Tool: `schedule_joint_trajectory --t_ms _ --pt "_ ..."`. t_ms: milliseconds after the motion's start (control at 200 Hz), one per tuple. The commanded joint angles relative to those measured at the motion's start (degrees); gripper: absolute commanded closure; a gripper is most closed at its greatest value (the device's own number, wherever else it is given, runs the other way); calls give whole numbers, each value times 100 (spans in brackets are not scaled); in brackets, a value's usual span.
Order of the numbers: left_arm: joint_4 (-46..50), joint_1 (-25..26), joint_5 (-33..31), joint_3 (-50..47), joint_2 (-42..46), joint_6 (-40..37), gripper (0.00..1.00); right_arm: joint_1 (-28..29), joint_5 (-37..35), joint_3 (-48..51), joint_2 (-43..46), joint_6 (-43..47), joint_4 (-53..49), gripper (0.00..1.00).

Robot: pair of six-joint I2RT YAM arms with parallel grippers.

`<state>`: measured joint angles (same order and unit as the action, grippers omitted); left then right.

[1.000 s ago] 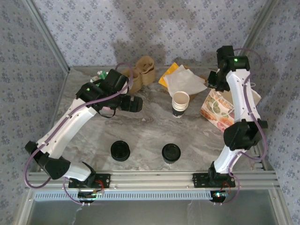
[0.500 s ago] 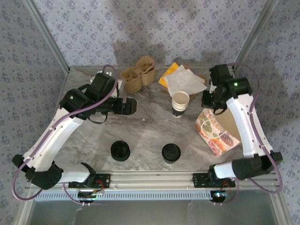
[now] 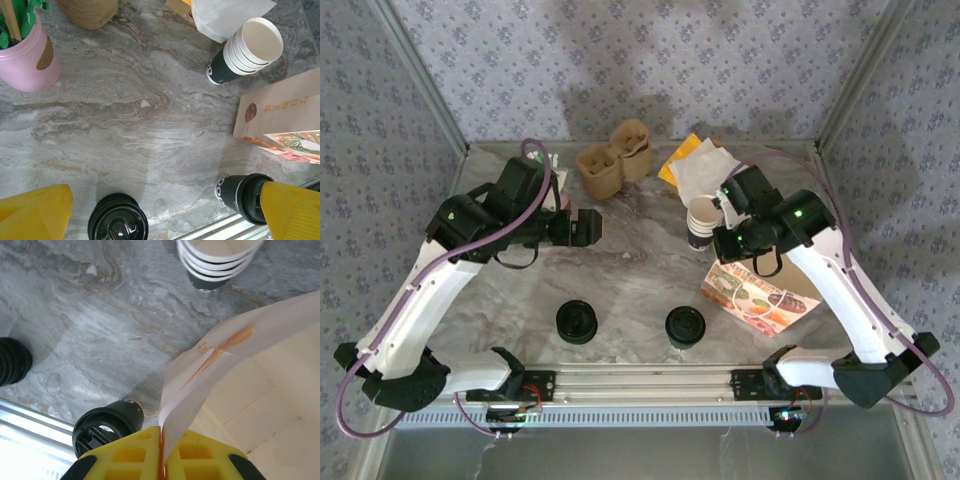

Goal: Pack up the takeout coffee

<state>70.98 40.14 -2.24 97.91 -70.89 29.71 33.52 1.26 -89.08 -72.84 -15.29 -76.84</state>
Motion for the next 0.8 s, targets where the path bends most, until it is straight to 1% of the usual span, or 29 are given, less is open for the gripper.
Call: schedule_joint_trajectory --t_ms 0,205,405,500,680,794 --pt "212 27 -134 202 146 87 4 279 199 -209 -179 403 126 89" --pt "269 27 -250 194 208 135 4 710 165 -574 -745 656 303 89" --pt "336 28 -387 156 336 192 4 1186 137 -1217 -1468 763 381 89" --pt "419 22 -565 158 415 209 3 1401 153 -1540 -1804 825 375 89" --pt "425 23 -1088 141 768 376 3 1695 172 -2178 -2441 870 294 88" --pt "521 22 -1212 208 858 353 2 1797 163 -2424 -2669 855 311 86"
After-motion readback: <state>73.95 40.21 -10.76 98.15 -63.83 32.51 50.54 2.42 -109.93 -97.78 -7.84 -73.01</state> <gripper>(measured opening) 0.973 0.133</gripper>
